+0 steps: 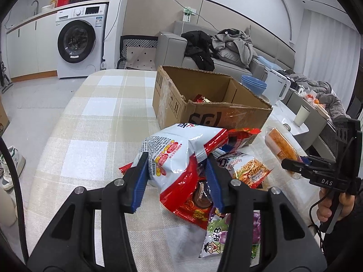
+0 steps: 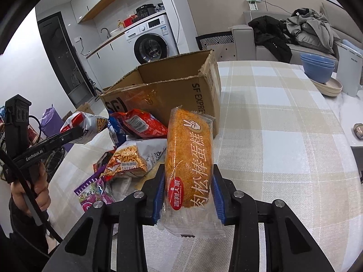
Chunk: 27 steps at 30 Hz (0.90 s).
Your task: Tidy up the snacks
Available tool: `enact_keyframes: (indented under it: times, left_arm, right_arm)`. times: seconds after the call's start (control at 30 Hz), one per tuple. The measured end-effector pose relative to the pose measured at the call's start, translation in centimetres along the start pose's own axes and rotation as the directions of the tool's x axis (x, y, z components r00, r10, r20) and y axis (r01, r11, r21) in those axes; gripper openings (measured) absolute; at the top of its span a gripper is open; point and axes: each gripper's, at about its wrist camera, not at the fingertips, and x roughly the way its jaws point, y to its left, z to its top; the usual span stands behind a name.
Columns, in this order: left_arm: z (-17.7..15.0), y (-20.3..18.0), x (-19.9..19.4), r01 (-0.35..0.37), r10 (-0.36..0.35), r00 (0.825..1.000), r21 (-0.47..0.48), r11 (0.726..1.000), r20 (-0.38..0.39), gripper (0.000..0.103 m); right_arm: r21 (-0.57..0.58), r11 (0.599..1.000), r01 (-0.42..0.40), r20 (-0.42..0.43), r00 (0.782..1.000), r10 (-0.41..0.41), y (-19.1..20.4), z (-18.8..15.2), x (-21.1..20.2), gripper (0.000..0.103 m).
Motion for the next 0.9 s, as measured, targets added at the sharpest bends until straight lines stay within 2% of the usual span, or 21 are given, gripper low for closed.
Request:
enact_keyframes:
  times: [0.53, 0.9]
  left_arm:
    - [1.0, -1.7, -3.2, 0.014, -0.015, 0.999, 0.018, 1.000, 0.044, 0.045]
    - [3.0, -4.1, -5.3, 0.019, -0.023, 0.997, 0.051, 0.999, 0.077, 0.045]
  right_arm:
    - [-0.037, 0.999, -0.004, 0.068, 0.998, 0.007, 1.5, 1.3, -2.6, 0.037]
    - [-0.061, 0.998, -0.015, 0.100, 0.995, 0.021, 2.7, 2.7, -3.6, 0.037]
